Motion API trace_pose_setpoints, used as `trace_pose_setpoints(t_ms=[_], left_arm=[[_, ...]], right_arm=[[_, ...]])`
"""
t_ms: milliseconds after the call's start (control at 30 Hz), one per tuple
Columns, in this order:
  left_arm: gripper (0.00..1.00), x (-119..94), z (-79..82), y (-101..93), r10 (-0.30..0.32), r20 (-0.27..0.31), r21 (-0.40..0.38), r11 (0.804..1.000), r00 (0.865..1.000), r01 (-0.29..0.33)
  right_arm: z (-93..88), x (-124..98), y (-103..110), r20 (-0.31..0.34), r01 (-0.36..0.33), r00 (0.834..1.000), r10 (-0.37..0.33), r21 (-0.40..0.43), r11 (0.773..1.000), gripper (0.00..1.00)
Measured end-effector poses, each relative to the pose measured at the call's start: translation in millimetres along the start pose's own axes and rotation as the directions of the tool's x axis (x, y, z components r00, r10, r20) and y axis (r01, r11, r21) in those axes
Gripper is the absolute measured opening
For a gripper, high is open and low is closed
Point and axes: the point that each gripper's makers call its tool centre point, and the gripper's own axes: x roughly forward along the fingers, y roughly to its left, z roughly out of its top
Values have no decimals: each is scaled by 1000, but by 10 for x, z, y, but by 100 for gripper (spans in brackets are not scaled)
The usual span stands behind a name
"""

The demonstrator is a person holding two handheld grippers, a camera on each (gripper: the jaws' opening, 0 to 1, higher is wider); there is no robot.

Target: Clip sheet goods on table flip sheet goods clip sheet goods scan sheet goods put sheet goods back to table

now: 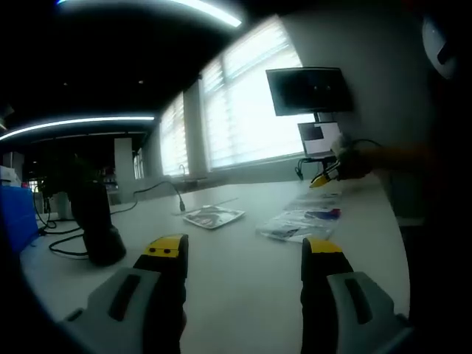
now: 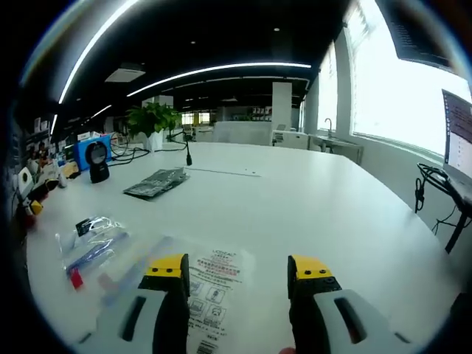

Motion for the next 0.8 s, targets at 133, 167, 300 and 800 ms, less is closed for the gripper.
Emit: trace_pose_setpoints(t_ms=[133, 167, 300, 800], left_arm=[[54, -1, 3, -3, 3, -1, -1, 1000, 1000, -3], [54, 0, 4, -8, 3, -1, -2, 1000, 1000, -3], [54, -1, 9, -19, 1, -1, 1, 1000, 1000, -1], [54, 2, 10, -19, 2, -2, 1, 1000, 1000, -2]], right_arm=[[-18, 15, -18, -9, -13, 1000, 13, 1, 1000, 45], [-25, 18, -19, -13, -17, 1000, 17, -1, 1000, 45], [-76, 58, -10, -40, -44, 998, 43, -24, 999, 45], [-128, 395, 51, -93, -161, 982, 164, 41, 986, 26]])
